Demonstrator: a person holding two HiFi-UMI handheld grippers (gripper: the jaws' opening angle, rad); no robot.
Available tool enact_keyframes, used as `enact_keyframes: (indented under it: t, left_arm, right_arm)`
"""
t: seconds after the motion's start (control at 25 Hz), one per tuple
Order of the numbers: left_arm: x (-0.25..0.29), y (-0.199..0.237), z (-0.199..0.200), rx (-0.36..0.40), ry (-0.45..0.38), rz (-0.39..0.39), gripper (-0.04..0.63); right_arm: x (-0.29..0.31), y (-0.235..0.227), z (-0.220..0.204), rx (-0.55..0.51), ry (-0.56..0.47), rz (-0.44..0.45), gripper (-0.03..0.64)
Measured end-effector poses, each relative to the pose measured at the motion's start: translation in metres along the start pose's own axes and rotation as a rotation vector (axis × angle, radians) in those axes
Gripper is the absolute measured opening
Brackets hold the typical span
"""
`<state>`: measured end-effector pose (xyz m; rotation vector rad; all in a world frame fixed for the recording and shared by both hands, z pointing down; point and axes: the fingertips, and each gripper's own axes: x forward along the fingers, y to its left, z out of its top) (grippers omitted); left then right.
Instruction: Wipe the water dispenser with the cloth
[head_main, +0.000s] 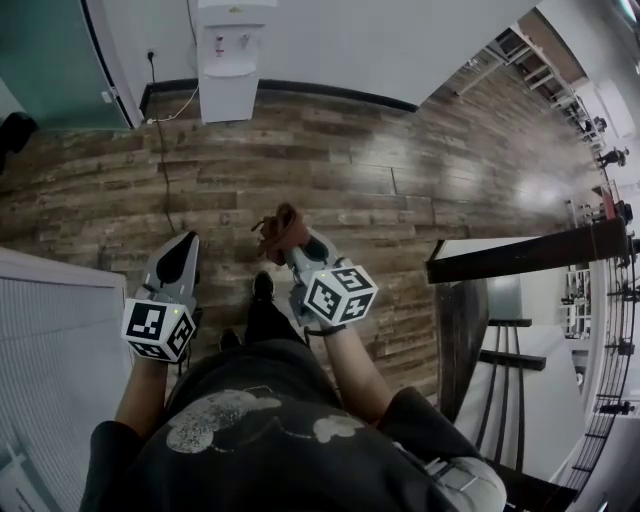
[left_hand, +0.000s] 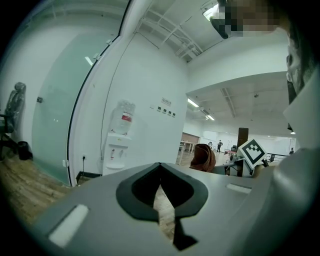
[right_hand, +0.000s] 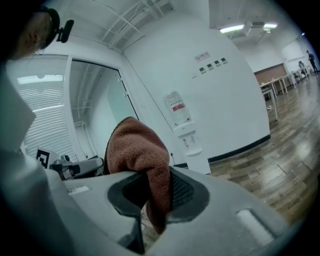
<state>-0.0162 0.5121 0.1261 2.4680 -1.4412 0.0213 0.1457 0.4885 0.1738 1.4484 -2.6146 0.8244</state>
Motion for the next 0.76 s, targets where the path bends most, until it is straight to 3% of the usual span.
enact_keyframes:
  t: [0.36,0.76]
  left_arm:
    - [-0.031,-0.011,-0.010,-0.003,0.006,-0.057,0.018]
    - [-0.055,0.004,-0.016,-0.034,-0.006,-0.036,0.018]
  right_arm:
    - [-0.018,0.039,-0.018,-0.024,0.003,0.014,0.057]
    - [-0.007,0.065,-0.037,-0.041,0.044,0.042,0.057]
